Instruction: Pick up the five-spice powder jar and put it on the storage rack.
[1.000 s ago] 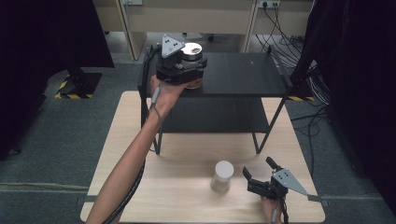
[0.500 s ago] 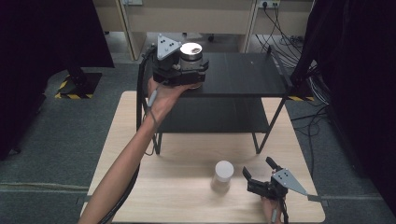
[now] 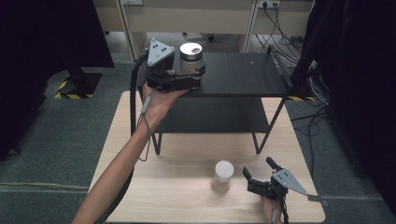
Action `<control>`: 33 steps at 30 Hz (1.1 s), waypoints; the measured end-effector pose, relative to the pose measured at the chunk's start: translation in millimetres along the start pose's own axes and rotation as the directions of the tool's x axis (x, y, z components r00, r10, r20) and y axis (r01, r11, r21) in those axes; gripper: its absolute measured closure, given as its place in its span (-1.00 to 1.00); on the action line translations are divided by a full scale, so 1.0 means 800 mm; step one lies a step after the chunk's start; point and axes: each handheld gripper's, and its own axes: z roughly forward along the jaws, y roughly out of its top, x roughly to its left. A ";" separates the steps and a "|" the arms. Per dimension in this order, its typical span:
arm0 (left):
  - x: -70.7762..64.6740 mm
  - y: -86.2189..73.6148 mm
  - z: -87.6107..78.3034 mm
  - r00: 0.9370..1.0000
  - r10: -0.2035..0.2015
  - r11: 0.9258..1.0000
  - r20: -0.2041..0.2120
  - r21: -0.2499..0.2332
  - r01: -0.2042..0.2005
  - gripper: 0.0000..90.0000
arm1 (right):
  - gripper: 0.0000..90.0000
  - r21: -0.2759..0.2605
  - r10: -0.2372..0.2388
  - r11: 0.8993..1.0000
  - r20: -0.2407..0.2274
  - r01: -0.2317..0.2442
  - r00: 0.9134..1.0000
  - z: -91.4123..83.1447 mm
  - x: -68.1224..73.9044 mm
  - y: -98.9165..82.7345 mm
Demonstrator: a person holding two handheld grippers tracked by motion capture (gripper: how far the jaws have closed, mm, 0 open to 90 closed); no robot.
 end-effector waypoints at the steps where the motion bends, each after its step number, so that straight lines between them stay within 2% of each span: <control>1: 0.000 -0.002 -0.001 1.000 0.002 1.000 0.003 0.000 -0.002 -0.93 | -0.99 0.000 0.001 1.000 0.000 -0.001 1.000 0.000 0.000 0.000; 13: 0.006 -0.021 -0.013 0.999 0.006 1.000 0.042 -0.001 -0.006 -0.93 | -0.99 0.001 0.001 1.000 0.000 -0.001 1.000 0.000 0.000 0.000; 19: 0.007 -0.034 -0.026 0.997 0.017 1.000 0.080 -0.006 -0.016 -0.93 | -0.99 0.001 -0.002 1.000 0.003 0.002 1.000 0.000 0.001 0.000; 25: 0.007 -0.048 -0.038 0.992 0.021 1.000 0.125 -0.018 -0.019 -0.93 | -0.99 0.002 -0.003 1.000 0.003 0.003 1.000 0.000 0.001 0.000; 33: 0.004 -0.078 -0.053 0.981 0.030 0.999 0.191 -0.025 -0.025 -0.93 | -0.99 0.003 -0.003 1.000 0.004 0.003 1.000 0.000 0.001 0.000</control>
